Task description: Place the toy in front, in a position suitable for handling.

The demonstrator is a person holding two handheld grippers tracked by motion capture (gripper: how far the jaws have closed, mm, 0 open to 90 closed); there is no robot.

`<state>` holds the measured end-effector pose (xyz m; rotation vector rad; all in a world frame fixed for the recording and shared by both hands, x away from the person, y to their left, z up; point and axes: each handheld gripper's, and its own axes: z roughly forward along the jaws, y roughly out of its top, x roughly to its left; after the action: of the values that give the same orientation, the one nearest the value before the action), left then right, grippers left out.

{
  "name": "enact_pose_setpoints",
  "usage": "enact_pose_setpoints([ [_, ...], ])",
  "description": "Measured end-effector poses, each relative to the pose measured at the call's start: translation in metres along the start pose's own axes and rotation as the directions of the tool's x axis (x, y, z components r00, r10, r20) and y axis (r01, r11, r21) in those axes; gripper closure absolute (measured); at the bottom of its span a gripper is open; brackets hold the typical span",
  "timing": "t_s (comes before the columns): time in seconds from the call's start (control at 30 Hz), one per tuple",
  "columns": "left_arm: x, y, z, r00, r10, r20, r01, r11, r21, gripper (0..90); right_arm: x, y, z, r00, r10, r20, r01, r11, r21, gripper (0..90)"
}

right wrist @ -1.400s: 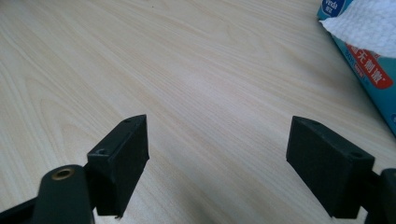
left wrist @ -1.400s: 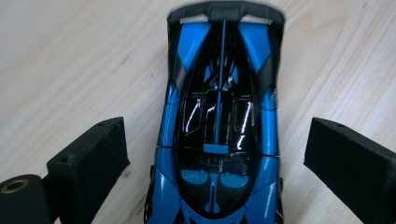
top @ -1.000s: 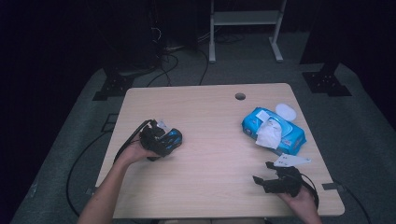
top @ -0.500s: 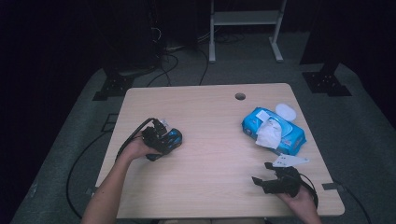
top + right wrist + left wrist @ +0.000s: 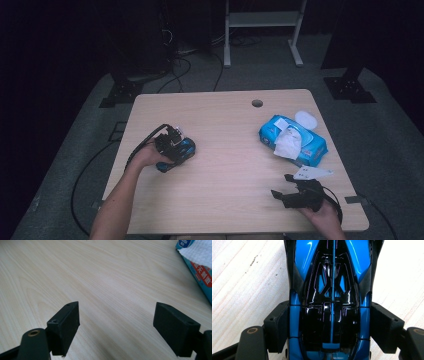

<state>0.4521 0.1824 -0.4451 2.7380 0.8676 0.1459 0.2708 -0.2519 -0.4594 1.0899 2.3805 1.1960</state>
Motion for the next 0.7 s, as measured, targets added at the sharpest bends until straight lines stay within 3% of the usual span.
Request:
enact_pose_setpoints([
  [0.33, 0.0, -0.003, -0.002, 1.0, -0.003, -0.001, 0.003, 1.0, 0.001, 25.8, 0.0, 0.0, 0.0, 1.0, 0.0, 0.001, 0.0, 1.0, -0.001, 20.2],
  [0.43, 0.0, -0.002, -0.012, 1.0, -0.006, -0.005, 0.006, 0.9993, -0.038, 27.8, 0.001, 0.0, 0.0, 1.0, 0.002, 0.001, -0.002, 1.0, 0.001, 20.2],
  [0.53, -0.002, -0.001, -0.012, 0.9999, 0.01, -0.013, -0.01, 0.9999, -0.011, 28.1, 0.001, 0.0, 0.001, 1.0, 0.001, 0.0, -0.001, 1.0, 0.004, 20.2],
  [0.7, -0.001, -0.002, -0.012, 1.0, 0.006, -0.005, -0.006, 0.9998, -0.021, 28.2, 0.002, 0.001, 0.0, 1.0, 0.0, 0.003, 0.0, 1.0, 0.001, 20.2],
])
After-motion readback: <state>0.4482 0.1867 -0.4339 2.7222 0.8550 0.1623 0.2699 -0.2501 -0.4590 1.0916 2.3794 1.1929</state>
